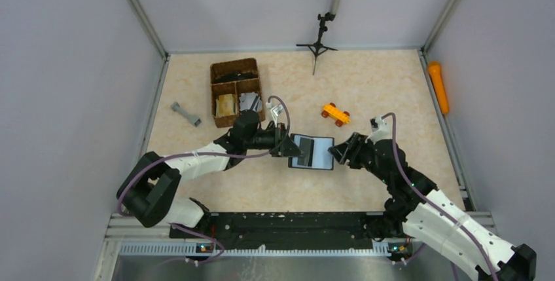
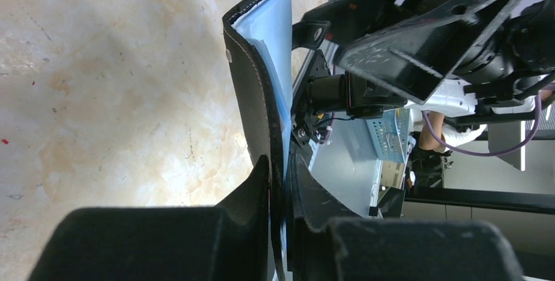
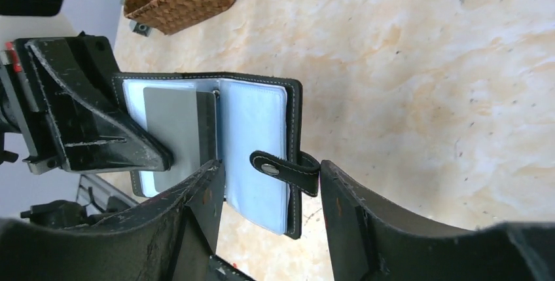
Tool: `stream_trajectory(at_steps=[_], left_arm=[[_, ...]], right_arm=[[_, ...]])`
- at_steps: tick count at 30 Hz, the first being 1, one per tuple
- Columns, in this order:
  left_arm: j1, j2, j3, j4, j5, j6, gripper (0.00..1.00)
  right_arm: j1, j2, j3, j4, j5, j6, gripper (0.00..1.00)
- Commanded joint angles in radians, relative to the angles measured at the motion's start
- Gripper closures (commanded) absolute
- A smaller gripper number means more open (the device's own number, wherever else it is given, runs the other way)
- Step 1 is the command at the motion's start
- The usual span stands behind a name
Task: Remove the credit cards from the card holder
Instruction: Remove the credit card from the card holder.
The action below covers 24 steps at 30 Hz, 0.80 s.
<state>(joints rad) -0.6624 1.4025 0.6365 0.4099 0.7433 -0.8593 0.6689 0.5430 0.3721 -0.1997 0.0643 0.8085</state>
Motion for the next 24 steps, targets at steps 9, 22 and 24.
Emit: stream_trajectory(at_steps=[9, 22, 24], left_arm=[[0.027, -0.048, -0.035, 0.141, 0.015, -0.051, 1.00], [0.027, -0.035, -0.072, 0.469, 0.139, -0.220, 1.00], [0.027, -0.034, -0.077, 0.512, 0.149, -0.242, 1.00]], right_arm=[[-0.005, -0.026, 0.142, 0.063, -0.230, -0.167, 0.53], [-0.005, 0.076, 0.054, 0.280, -0.349, -0.019, 0.55], [-0.006, 0.076, 0.033, 0.330, -0.365, 0.006, 0.56]])
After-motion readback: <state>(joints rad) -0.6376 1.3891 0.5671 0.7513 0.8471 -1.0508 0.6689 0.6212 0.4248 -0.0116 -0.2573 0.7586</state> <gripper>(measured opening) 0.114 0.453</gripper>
